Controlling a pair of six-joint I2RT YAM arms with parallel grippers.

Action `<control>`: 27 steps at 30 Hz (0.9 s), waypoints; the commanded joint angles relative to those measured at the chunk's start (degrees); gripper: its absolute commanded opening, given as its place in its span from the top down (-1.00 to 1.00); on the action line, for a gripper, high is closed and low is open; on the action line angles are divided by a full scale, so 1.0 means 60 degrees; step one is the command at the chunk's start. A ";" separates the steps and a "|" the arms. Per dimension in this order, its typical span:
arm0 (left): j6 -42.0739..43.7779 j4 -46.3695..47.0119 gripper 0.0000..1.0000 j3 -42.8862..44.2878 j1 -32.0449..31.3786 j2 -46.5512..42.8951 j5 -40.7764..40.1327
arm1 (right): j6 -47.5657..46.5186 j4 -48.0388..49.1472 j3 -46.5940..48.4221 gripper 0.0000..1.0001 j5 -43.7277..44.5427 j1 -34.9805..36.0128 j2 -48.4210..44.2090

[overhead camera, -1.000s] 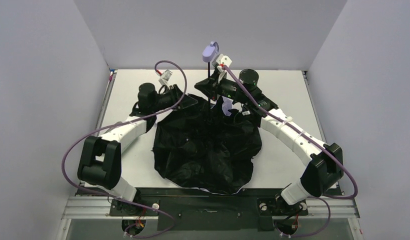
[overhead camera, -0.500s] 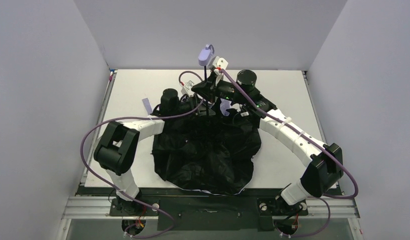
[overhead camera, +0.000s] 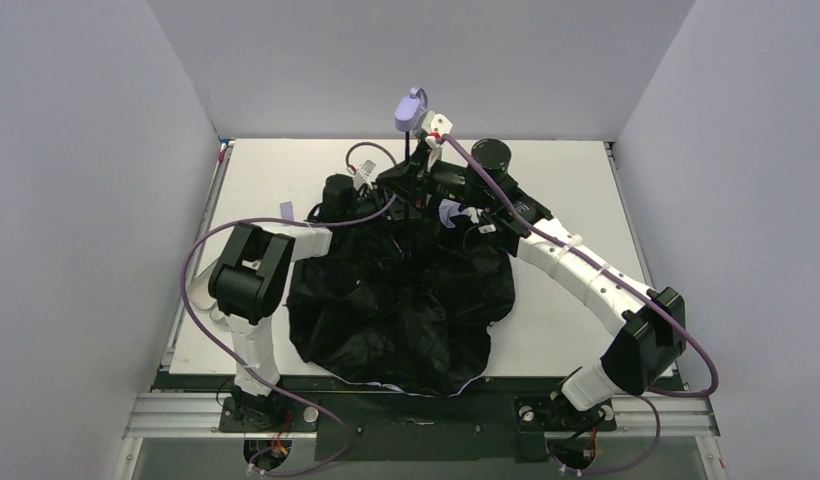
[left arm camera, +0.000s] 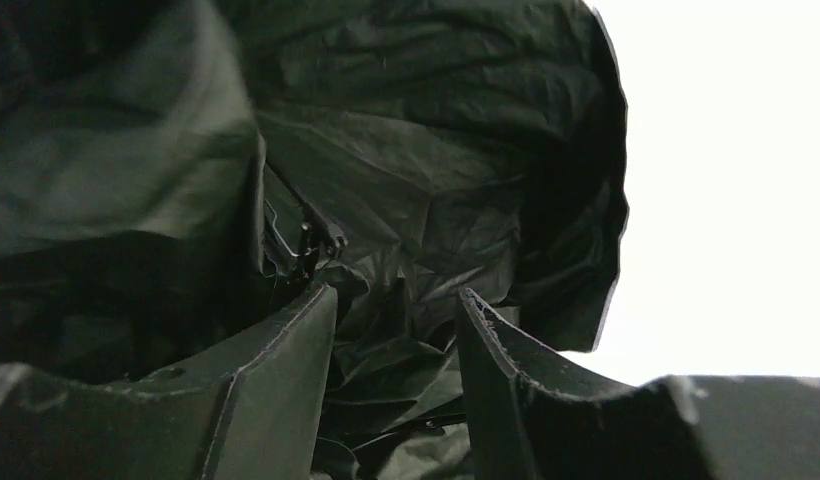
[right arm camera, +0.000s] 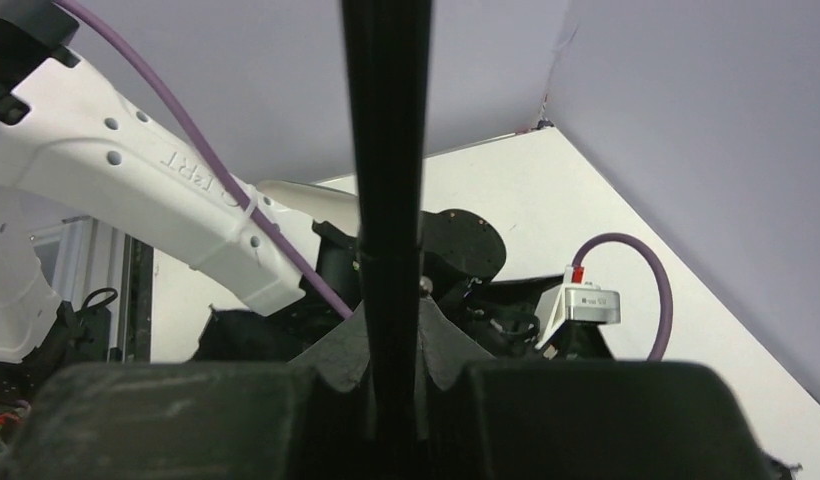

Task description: Open the umbrella

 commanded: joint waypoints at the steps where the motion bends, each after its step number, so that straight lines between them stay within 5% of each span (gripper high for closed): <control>1: 0.0620 -0.0351 0.07 0.0530 0.0624 0.0527 -0.1001 | 0.0527 0.0823 0.0630 1.00 -0.0514 0.0094 -0.1086; 7: 0.1787 -0.1109 -0.03 0.1011 0.0997 0.0456 -0.0830 | 0.0298 0.0248 0.0185 1.00 -0.0832 -0.0256 -0.1386; 13: 0.2146 0.0405 0.02 0.1113 0.0860 -0.0450 0.1781 | 0.0293 0.0133 0.0210 1.00 -0.1370 -0.0443 -0.1052; 27: 0.3021 -0.1019 0.27 0.1682 -0.0859 -0.0780 0.4076 | 0.0360 0.0186 0.0752 1.00 -0.2172 -0.0308 -0.0451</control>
